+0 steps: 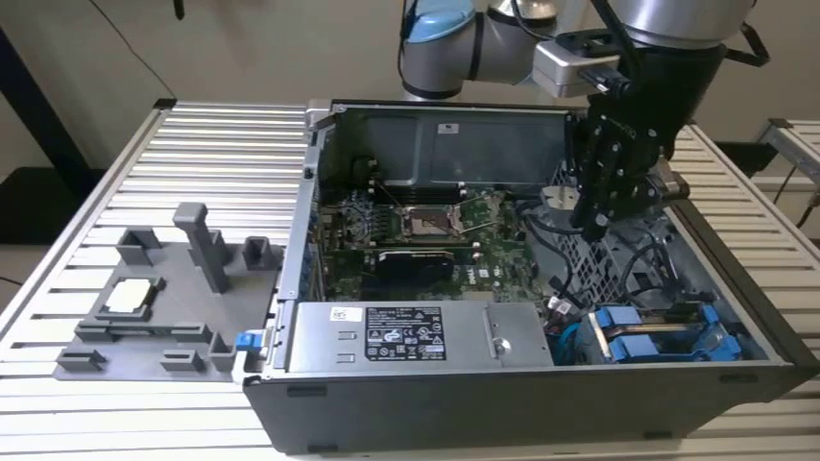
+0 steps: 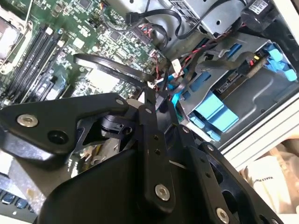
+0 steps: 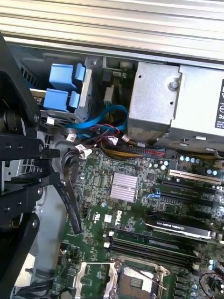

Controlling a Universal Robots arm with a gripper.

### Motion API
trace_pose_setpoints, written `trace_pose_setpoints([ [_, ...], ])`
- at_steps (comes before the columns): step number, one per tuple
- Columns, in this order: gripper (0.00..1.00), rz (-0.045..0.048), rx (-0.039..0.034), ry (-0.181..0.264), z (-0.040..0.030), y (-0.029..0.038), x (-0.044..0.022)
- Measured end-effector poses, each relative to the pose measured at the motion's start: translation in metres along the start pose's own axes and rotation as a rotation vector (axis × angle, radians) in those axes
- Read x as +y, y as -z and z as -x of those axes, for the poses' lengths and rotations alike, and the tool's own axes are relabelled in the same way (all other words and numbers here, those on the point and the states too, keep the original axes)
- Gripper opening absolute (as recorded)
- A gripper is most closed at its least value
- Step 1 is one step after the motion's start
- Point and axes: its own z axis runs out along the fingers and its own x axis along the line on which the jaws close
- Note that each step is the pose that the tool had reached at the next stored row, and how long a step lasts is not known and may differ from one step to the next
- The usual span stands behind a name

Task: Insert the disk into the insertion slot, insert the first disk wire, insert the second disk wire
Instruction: 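Insert the first disk wire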

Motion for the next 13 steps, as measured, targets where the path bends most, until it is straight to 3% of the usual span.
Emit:
trace_pose_setpoints([
  [5,0.27,0.0019,0.0363,0.026,0.0006,-0.0016,0.0019],
  [6,0.27,-0.0103,0.0405,0.03,0.0009,-0.003,0.0032],
  [7,0.27,-0.0244,0.0435,0.034,0.0012,-0.0038,0.0045],
  [9,0.27,-0.0401,0.0464,0.038,0.0015,-0.0046,0.0059],
  [12,0.24,-0.0487,0.0479,0.044,0.0017,-0.0048,0.007],
  [13,0.17,-0.0493,0.0478,0.045,0.0016,-0.0048,0.007],
])
